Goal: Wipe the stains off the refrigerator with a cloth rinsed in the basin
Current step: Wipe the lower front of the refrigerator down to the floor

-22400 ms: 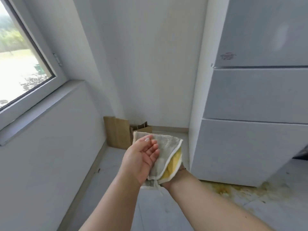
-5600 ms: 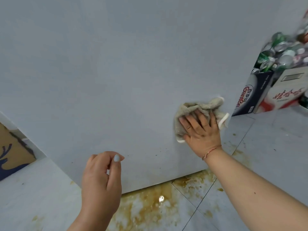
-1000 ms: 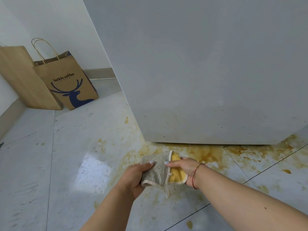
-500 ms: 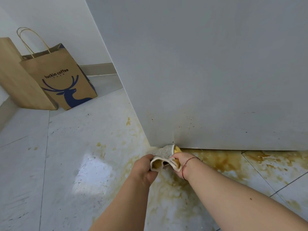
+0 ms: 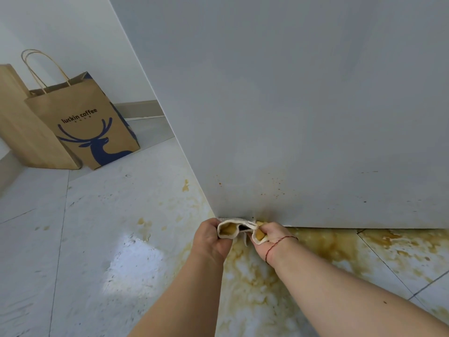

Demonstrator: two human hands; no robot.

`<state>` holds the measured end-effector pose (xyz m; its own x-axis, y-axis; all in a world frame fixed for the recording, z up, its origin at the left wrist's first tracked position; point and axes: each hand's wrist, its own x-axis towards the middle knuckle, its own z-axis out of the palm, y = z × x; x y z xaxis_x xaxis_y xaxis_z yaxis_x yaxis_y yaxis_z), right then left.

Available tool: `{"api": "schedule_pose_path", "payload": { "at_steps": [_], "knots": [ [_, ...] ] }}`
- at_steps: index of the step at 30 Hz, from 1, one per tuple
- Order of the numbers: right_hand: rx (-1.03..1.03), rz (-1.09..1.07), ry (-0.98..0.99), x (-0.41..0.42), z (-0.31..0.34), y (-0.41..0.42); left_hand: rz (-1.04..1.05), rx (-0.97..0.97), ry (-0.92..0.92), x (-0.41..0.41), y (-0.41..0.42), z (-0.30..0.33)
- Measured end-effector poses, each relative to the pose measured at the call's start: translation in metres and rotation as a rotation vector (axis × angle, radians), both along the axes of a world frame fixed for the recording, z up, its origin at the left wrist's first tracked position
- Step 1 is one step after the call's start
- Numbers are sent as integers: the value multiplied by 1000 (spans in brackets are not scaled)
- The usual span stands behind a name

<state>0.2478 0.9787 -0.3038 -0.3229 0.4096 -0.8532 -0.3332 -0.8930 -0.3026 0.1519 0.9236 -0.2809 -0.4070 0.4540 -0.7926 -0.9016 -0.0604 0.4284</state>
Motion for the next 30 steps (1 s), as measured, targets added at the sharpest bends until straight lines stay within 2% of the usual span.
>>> {"api": "schedule_pose_path", "payload": {
  "at_steps": [5, 13, 22, 26, 30],
  "knots": [
    [32, -66, 150, 9, 50, -7, 20, 96, 35, 0, -5, 34],
    [99, -158, 412, 17, 144, -10, 46, 315, 115, -4, -15, 123],
    [249, -191, 642, 33, 219, -14, 87, 458, 353, 23, -25, 211],
    [258, -166, 575, 52, 208, -34, 3, 463, 396, 66, -46, 217],
    [107, -134, 387, 84, 150, -55, -79, 351, 288, 87, -62, 169]
  ]
}}
